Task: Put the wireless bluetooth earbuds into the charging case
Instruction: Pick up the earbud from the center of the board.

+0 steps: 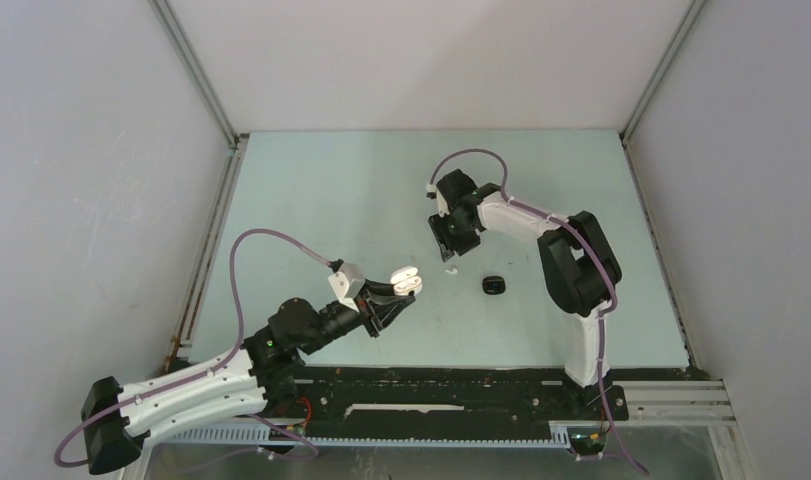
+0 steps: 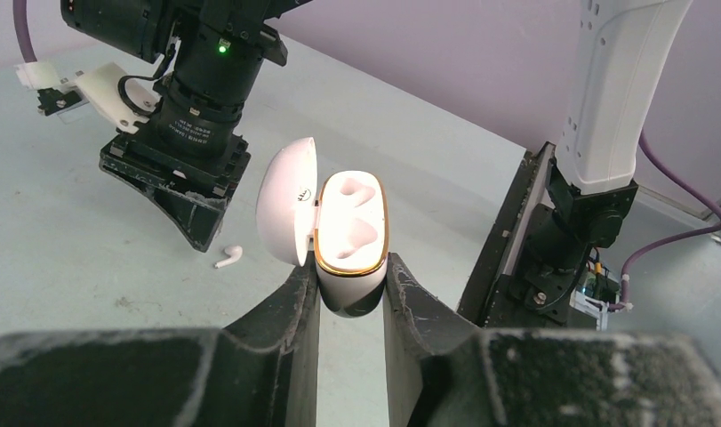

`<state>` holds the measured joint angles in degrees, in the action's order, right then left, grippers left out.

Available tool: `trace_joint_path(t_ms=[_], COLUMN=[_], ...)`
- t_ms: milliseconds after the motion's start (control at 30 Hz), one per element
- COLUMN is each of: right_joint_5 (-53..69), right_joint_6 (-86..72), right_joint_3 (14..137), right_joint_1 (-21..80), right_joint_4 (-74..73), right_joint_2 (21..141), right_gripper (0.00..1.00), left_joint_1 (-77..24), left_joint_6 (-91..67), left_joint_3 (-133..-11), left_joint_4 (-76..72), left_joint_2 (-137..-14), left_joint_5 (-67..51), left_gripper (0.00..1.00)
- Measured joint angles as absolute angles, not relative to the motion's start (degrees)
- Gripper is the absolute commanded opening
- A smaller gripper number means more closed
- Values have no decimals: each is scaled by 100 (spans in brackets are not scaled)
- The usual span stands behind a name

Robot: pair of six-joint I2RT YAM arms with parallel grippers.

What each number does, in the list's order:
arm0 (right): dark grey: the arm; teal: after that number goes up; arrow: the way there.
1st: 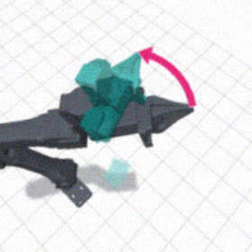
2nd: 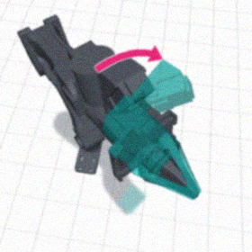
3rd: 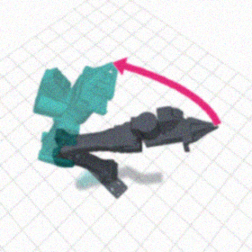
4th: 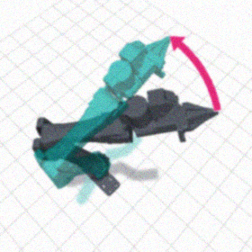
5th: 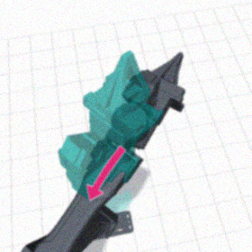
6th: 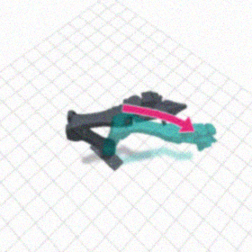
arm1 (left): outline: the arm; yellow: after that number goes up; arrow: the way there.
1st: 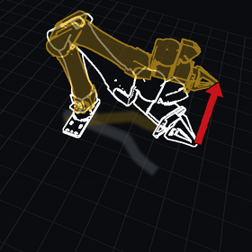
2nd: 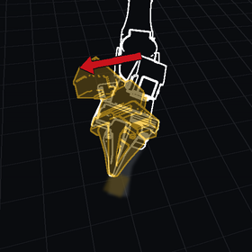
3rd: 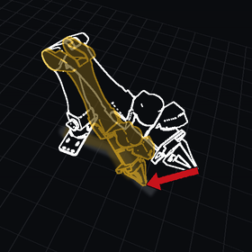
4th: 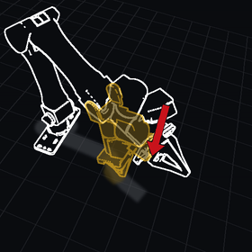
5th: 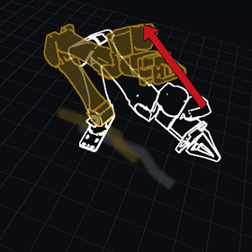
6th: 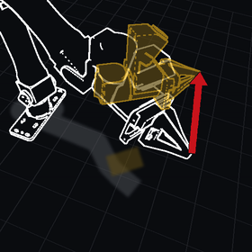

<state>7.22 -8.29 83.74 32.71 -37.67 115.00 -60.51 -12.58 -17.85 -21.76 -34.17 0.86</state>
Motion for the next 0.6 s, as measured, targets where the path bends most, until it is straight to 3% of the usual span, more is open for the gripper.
trace_joint_path(t_ms=[33, 100, 600], right_joint_5=[659, 558, 268], right_joint_6=[-829, -810, -419], right_joint_3=[8388, 8399, 8593], right_joint_1=[3271, 3271, 3514], right_joint_4=[-3785, -3800, -3955], right_joint_2=[11531, 11581, 11891], right_gripper=[42, 40, 47], left_joint_1=[-6051, -6051, -6051], left_joint_6=[-1260, -1264, -1308], left_joint_3=[-1785, -1785, -1785], left_joint_4=[-2176, -2176, -2176], left_joint_2=[-3415, -3415, -3409], left_joint_5=[86, 86, 86], left_gripper=[0, 0, 0])
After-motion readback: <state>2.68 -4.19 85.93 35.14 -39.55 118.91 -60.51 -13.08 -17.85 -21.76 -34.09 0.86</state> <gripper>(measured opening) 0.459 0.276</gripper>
